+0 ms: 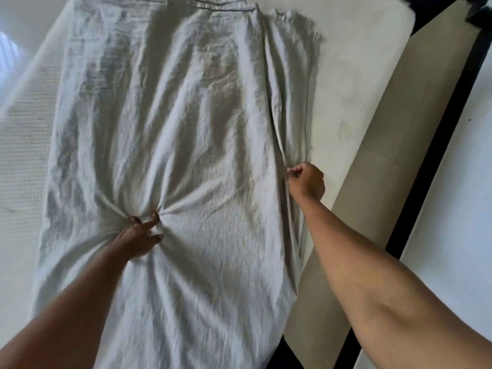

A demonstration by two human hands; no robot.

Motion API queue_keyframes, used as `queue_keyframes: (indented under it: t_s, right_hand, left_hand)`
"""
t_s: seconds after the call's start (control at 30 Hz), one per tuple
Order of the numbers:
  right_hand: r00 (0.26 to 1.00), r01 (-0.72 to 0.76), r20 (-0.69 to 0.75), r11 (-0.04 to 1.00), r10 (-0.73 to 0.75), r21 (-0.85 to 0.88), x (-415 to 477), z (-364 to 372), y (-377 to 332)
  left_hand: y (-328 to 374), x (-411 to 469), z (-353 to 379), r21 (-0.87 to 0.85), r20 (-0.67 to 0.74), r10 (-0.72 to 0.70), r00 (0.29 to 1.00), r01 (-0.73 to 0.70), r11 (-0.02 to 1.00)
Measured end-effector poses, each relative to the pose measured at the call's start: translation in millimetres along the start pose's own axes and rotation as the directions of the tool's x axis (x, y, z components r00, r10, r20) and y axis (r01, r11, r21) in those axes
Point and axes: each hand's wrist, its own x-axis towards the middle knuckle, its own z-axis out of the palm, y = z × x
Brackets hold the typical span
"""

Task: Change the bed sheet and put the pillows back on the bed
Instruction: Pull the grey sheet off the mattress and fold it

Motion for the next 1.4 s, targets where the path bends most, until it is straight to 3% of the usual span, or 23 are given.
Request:
queue_keyframes:
  t_s: [0.07,0.13,0.2,0.3,0.43,0.5,0.67,0.8,0.97,1.07,1.13,1.23,1.33,1.4]
  right_hand:
    - [0.978,-0.178,-0.11,0.984,0.18,0.032,12.3,-18.0,11.9]
    - [0.969,-0.229,-0.097,0.973,0.225,-0.027,20.1,-30.4,26.5]
    - [0.99,-0.117,0.059,0.987,0.124,-0.113,19.1,-37.2,30.9]
    - [0.959,0.026,0.282,0.993,0.007,-0.113,10.2,-46.9,26.6]
    - [0.872,0.053,0.489,0.996,-0.014,-0.065,-10.2,-78.6,22.8]
    - [0.854,0.079,0.519,0.994,-0.027,-0.078,-18.8,-92.6,22.2]
    - [0.88,0.073,0.47,0.997,-0.068,0.008,-17.5,-157.4,6.9]
    - [0.901,0.047,0.431,0.998,-0.059,0.038,33.2,-165.1,-15.4]
    - [0.944,0.053,0.318,0.993,-0.085,0.109,157.7,-110.0,-82.7]
    - [0.975,0.045,0.211,0.992,-0.069,0.118,224.2,-67.9,-122.0]
    - [0.981,0.111,0.142,0.985,-0.129,0.13,246.1,-52.9,-149.0]
    - [0.941,0.301,0.16,0.954,-0.298,0.006,274.8,-48.0,-169.5]
    - [0.973,0.211,0.092,0.977,-0.211,0.004,297.8,-58.8,-168.8]
    - [0.988,0.143,0.054,0.988,-0.146,0.051,298.6,-60.7,-168.5]
  left_hand:
    - [3.1,-0.2,-0.9,0.003,-0.004,0.006,1.0,-0.006,1.0]
    - [4.7,-1.9,-2.0,-0.001,-0.013,0.001,1.0,-0.001,1.0]
    - [3.5,-1.5,-0.1,-0.015,-0.017,-0.01,1.0,0.01,1.0]
    - [6.7,-4.2,-0.9,0.006,-0.014,-0.033,0.999,0.033,0.999]
    - [56.2,-32.2,-19.3,0.031,-0.108,0.076,0.991,-0.073,0.997]
    - [85.4,-40.6,-27.5,0.02,-0.097,0.139,0.986,-0.138,0.99]
    - [169.6,-83.2,-79.7,0.062,-0.136,0.322,0.937,-0.316,0.947]
    - [228.5,-77.3,-133.9,0.071,-0.208,0.407,0.89,-0.401,0.913]
    - [290.9,0.8,-198.9,0.07,-0.291,0.381,0.878,-0.377,0.923]
    - [322.8,55.5,-220.5,0.036,-0.263,0.351,0.899,-0.355,0.934]
    - [334.2,86.2,-224.9,0.031,-0.233,0.36,0.903,-0.363,0.931]
    - [345.5,108.1,-219.2,0.073,-0.193,0.32,0.928,-0.312,0.947]
    - [347.3,103.0,-224.2,0.09,-0.194,0.339,0.921,-0.327,0.941]
    - [343.3,100.3,-233.3,0.038,-0.31,0.337,0.889,-0.343,0.939]
